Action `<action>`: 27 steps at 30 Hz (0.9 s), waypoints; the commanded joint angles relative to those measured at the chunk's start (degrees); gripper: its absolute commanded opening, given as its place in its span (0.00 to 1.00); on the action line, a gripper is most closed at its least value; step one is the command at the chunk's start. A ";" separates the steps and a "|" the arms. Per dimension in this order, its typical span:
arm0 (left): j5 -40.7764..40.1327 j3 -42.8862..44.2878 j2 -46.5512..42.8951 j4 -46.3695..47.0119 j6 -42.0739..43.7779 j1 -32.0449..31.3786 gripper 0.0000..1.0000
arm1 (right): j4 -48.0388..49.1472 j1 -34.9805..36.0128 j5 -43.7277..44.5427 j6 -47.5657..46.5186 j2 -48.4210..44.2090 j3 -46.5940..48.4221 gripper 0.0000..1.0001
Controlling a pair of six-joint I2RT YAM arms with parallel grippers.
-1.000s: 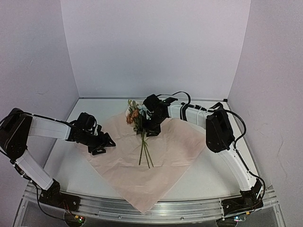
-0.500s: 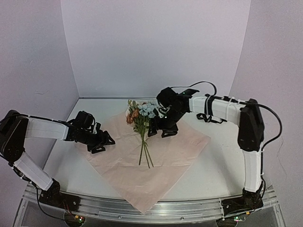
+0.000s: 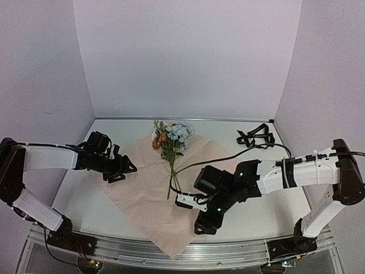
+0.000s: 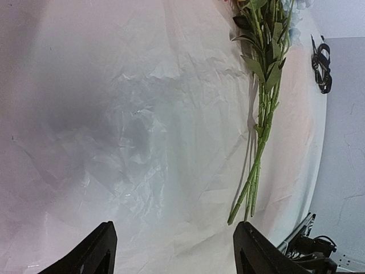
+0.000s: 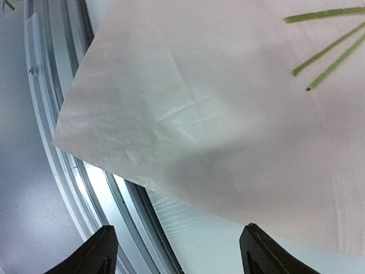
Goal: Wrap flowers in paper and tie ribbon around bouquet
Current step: Pick up the bottom corner of the flattened wrapping paper from the center of the board.
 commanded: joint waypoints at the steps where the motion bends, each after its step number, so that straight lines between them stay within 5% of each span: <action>1: -2.43 0.75 -3.86 -1.35 1.03 0.29 0.73 | 9.77 6.30 5.77 -7.46 -1.58 -3.32 0.76; 13: -5.30 0.14 -8.81 -4.37 1.63 0.30 0.73 | 17.86 19.16 13.93 -13.54 5.58 -3.24 0.75; 27: -6.26 -0.49 -10.63 -4.81 1.91 0.28 0.73 | 20.23 21.32 19.01 -14.15 13.88 2.05 0.67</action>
